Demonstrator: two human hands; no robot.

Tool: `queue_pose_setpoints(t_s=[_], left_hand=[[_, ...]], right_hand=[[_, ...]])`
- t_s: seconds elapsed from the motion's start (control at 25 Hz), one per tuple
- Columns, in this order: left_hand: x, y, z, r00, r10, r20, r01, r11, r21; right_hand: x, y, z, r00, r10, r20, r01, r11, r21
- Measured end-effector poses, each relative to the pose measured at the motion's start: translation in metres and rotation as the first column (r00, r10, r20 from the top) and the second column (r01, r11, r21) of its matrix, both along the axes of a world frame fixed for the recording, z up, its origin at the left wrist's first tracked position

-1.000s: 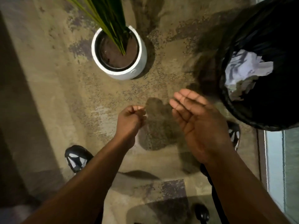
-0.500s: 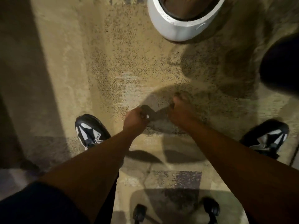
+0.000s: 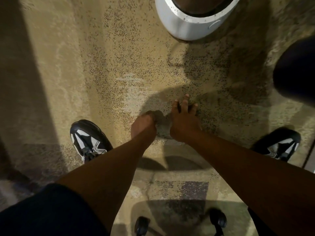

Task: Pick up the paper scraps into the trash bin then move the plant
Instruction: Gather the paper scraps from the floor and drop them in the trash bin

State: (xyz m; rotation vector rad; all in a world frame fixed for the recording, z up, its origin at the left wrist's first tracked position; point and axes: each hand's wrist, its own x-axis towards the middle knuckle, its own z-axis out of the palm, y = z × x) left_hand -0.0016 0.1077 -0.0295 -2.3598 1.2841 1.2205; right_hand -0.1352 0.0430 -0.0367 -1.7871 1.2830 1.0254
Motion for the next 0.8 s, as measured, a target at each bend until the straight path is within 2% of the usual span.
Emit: queue_pose_setpoints(t_s=[0.08, 0.16, 0.2, 0.24, 0.28, 0.32, 0.36, 0.4, 0.48, 0.56, 0.68, 0.8], left_hand=[[0.0, -0.007, 0.001, 0.998, 0.05, -0.024, -0.049, 0.998, 0.031], [-0.003, -0.021, 0.008, 0.964, 0.226, -0.14, -0.225, 0.974, 0.028], [-0.004, -0.03, 0.015, 0.914, 0.326, -0.24, -0.336, 0.942, 0.002], [-0.006, -0.04, 0.025, 0.846, 0.398, -0.355, -0.438, 0.898, -0.035], [-0.008, -0.052, 0.036, 0.768, 0.44, -0.466, -0.523, 0.85, -0.06], [-0.011, -0.065, 0.047, 0.685, 0.457, -0.568, -0.594, 0.802, -0.071], [-0.016, -0.081, 0.061, 0.605, 0.459, -0.651, -0.648, 0.758, -0.069], [-0.022, -0.096, 0.076, 0.532, 0.448, -0.719, -0.69, 0.722, -0.061], [-0.041, -0.128, 0.114, 0.447, 0.383, -0.808, -0.726, 0.683, -0.078], [-0.068, -0.155, 0.157, 0.412, 0.309, -0.857, -0.716, 0.692, -0.095], [-0.116, -0.185, 0.222, 0.357, 0.203, -0.912, -0.612, 0.789, -0.064], [-0.167, -0.213, 0.259, 0.352, 0.141, -0.925, -0.513, 0.856, -0.064]], right_hand=[[-0.001, -0.005, 0.004, 1.0, -0.023, 0.007, 0.023, 0.999, 0.028], [-0.003, -0.015, 0.012, 0.992, -0.117, 0.046, 0.113, 0.99, 0.084], [-0.004, -0.021, 0.019, 0.968, -0.234, 0.089, 0.223, 0.968, 0.114], [-0.006, -0.03, 0.029, 0.893, -0.426, 0.147, 0.406, 0.902, 0.148], [-0.007, -0.038, 0.042, 0.741, -0.639, 0.209, 0.612, 0.769, 0.182], [-0.008, -0.045, 0.058, 0.545, -0.795, 0.267, 0.773, 0.6, 0.207], [-0.01, -0.055, 0.077, 0.386, -0.862, 0.33, 0.86, 0.465, 0.208], [-0.014, -0.064, 0.099, 0.281, -0.875, 0.394, 0.903, 0.381, 0.201], [-0.029, -0.082, 0.15, 0.068, -0.878, 0.474, 0.936, 0.221, 0.276], [-0.052, -0.097, 0.204, -0.123, -0.869, 0.479, 0.933, 0.063, 0.353], [-0.099, -0.108, 0.277, -0.391, -0.777, 0.493, 0.896, -0.201, 0.395], [-0.14, -0.119, 0.316, -0.652, -0.57, 0.5, 0.755, -0.424, 0.5]])
